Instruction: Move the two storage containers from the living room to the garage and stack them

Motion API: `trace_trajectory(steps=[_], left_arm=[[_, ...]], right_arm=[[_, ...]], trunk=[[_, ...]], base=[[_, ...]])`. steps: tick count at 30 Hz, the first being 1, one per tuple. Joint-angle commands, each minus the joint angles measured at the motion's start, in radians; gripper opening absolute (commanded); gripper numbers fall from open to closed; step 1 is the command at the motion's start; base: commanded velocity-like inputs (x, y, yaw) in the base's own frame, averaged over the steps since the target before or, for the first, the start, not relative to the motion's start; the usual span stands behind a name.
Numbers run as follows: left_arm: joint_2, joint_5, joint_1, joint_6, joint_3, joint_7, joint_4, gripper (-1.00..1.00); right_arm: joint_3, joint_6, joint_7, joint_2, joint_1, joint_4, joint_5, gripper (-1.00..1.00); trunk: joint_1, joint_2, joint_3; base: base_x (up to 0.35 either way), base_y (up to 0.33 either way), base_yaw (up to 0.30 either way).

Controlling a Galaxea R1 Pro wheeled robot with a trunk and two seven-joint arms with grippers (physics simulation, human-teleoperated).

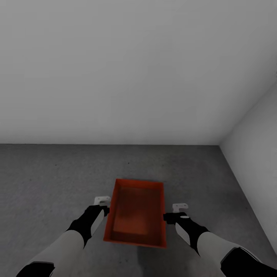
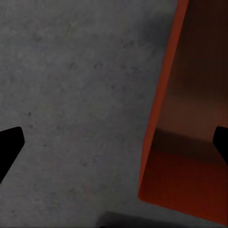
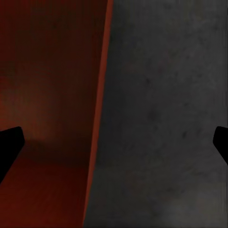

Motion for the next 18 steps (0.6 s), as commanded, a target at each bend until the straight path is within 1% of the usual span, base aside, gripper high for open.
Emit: trace_trajectory(steps=[1, 12, 18], left_arm=[[0.000, 0.009, 0.000, 0.004, -0.002, 0.006, -0.002, 1.00], [0.000, 0.009, 0.000, 0.004, -0.002, 0.006, -0.003, 1.00], [0.000, 0.009, 0.000, 0.004, -0.002, 0.006, -0.005, 1.00]], right_arm=[[0.008, 0.006, -0.007, 0.000, 0.000, -0.002, -0.006, 1.00], [0.007, 0.006, -0.008, 0.000, 0.000, -0.002, -0.007, 1.00], [0.007, 0.006, -0.008, 0.000, 0.000, -0.002, -0.007, 1.00]], trunk=[[-0.004, 0.007, 0.004], [-0.046, 0.084, 0.056], [-0.046, 0.084, 0.065]], base=[[0.000, 0.000, 0.000], [0.000, 0.000, 0.000], [0.000, 0.000, 0.000]])
